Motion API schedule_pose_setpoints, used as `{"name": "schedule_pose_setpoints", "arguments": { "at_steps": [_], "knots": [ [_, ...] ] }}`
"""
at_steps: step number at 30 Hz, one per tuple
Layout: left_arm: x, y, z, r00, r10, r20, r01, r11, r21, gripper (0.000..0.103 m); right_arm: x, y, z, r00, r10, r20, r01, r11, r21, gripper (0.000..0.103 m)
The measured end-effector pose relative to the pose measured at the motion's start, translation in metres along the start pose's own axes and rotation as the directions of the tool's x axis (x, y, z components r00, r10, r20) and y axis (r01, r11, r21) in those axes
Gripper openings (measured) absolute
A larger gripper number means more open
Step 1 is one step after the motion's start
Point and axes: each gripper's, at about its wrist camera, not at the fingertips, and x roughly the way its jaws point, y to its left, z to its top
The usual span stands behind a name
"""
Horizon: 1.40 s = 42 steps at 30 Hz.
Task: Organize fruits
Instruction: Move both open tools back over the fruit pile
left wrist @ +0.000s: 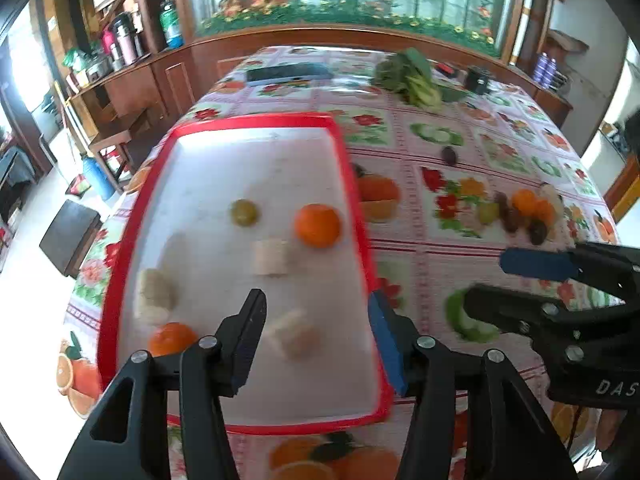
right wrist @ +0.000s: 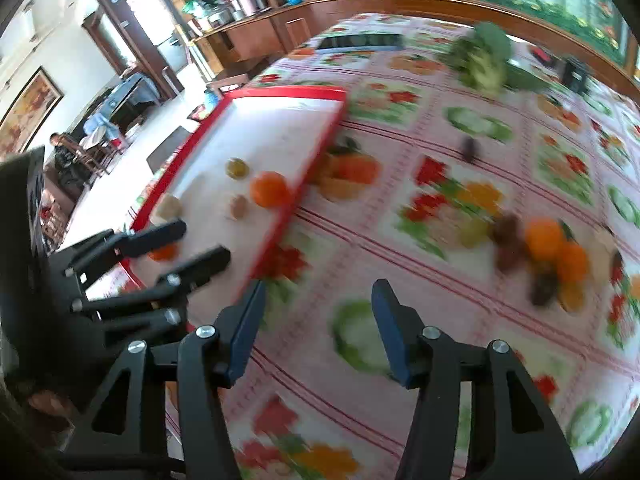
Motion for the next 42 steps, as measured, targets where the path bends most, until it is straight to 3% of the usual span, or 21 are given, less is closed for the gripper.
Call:
{"name": "schedule_pose_setpoints", "arguments": {
  "at_steps": [12,20,28,42],
  "knots": [
    [0.016,-0.109,0.007,0.993,-0.108,-0.047,0.113,0.986,0.121,0.058,-0.068,-0.122,-0.074,0.992,-0.123,0.030,0.113,0.965,0.239,0.061],
    [0.041,-0.154,0.024,0.986,-0.153,-0.070,0.160,0.981,0.109,0.058,-0.094,-0.181,-0.111,0.990,-0.141,0.032,0.118,0.916,0.382,0.062],
    [0.076,-0.161,0.048,0.986,-0.145,-0.079,0.150,0.987,0.064,0.058,-0.098,-0.203,-0.126,0.992,-0.120,0.034,0.095,0.904,0.417,0.062],
    [0.092,-0.168,0.050,0.996,-0.076,-0.047,0.082,0.986,0.144,0.059,-0.086,-0.210,-0.125,0.997,-0.081,0.017,0.065,0.901,0.428,0.063]
  ]
}}
